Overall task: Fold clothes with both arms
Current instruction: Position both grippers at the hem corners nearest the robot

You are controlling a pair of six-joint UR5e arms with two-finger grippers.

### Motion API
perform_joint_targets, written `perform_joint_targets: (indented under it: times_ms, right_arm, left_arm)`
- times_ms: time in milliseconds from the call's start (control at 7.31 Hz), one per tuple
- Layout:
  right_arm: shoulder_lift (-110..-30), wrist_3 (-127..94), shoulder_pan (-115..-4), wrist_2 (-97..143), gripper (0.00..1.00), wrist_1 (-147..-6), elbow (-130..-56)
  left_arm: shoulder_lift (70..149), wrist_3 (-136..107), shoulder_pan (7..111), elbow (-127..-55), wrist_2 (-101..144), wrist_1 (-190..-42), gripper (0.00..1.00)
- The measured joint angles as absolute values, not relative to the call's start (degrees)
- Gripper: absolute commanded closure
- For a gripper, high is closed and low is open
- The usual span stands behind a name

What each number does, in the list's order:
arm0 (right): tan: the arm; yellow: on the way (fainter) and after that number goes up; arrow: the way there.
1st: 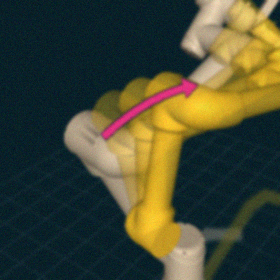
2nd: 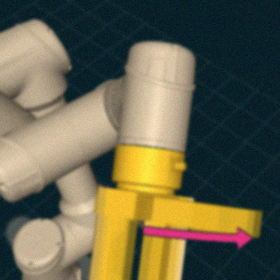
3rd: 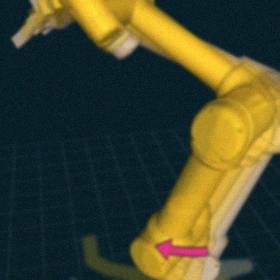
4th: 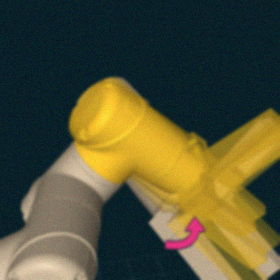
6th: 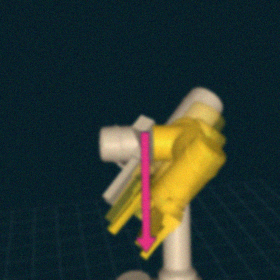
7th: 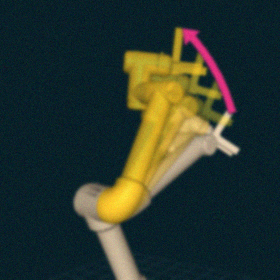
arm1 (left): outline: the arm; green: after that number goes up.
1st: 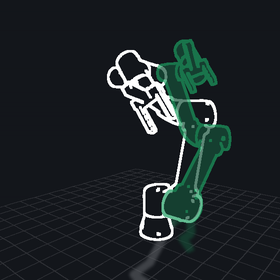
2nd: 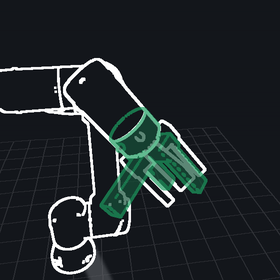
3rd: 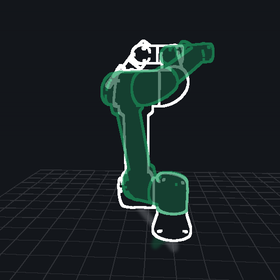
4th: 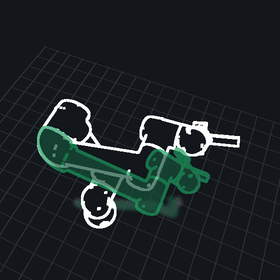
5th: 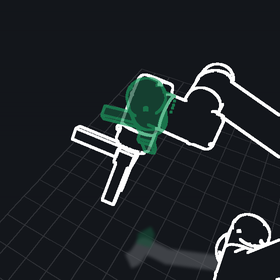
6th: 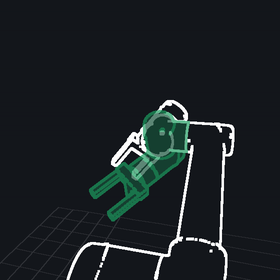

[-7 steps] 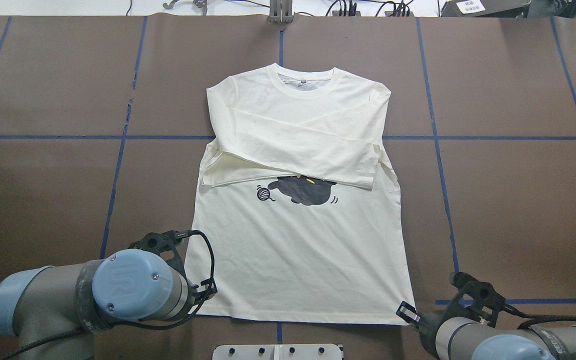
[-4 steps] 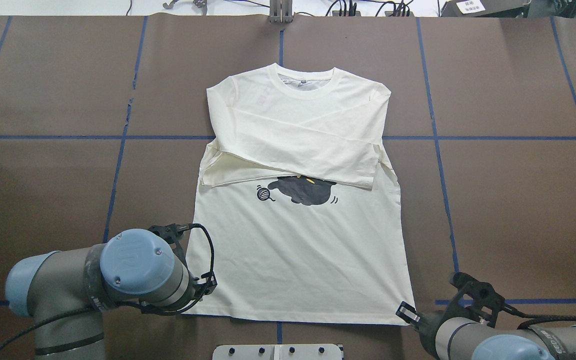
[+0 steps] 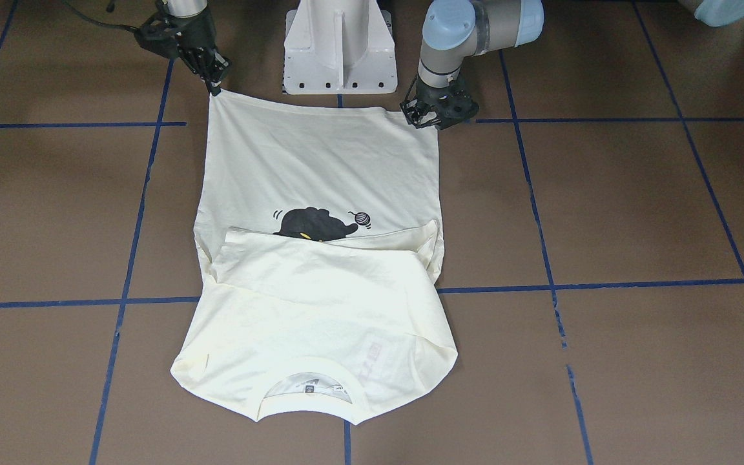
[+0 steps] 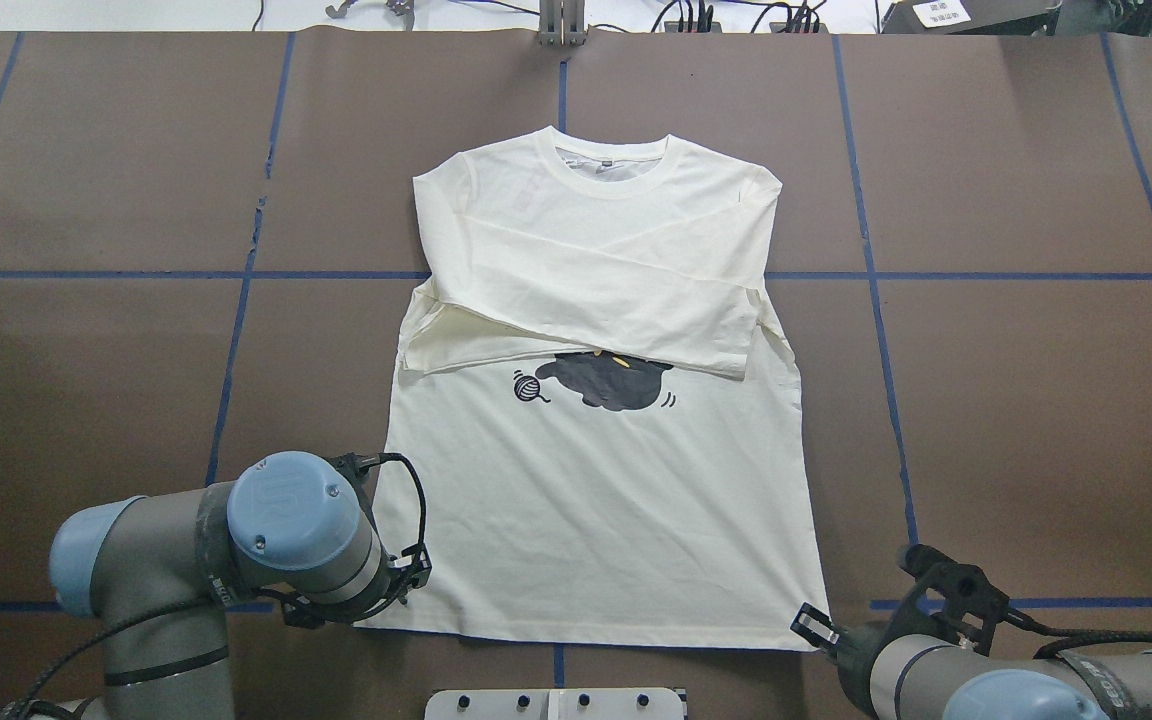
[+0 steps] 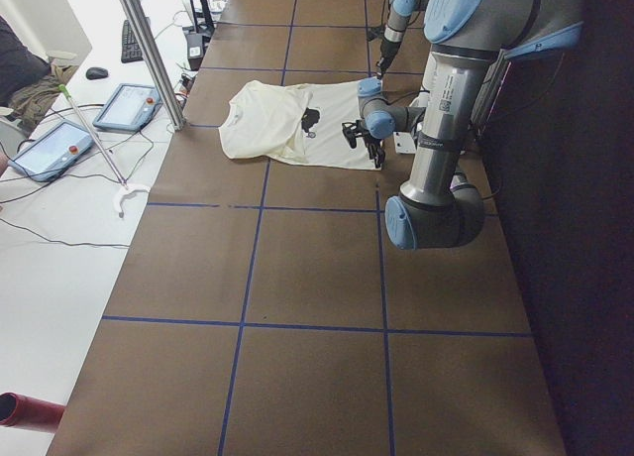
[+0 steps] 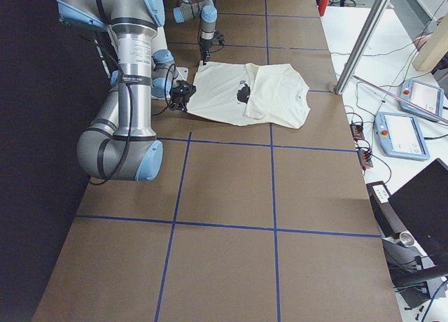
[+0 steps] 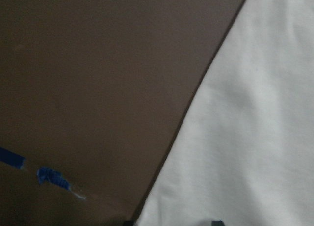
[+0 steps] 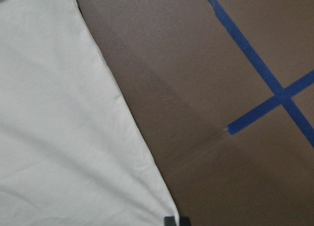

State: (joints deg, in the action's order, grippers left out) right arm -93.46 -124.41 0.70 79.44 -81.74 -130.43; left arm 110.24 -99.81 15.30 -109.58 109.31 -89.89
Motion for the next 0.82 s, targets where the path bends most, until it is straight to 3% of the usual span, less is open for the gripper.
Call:
perform_joint_targets:
  times_ms: [821]
  right_arm:
    - [-93.5,-124.5,0.5,79.4,1.0,-81.8,-130.5]
  left_arm:
    - [108.6,-100.0,15.5,-110.4,113.4,-88.9,0.45]
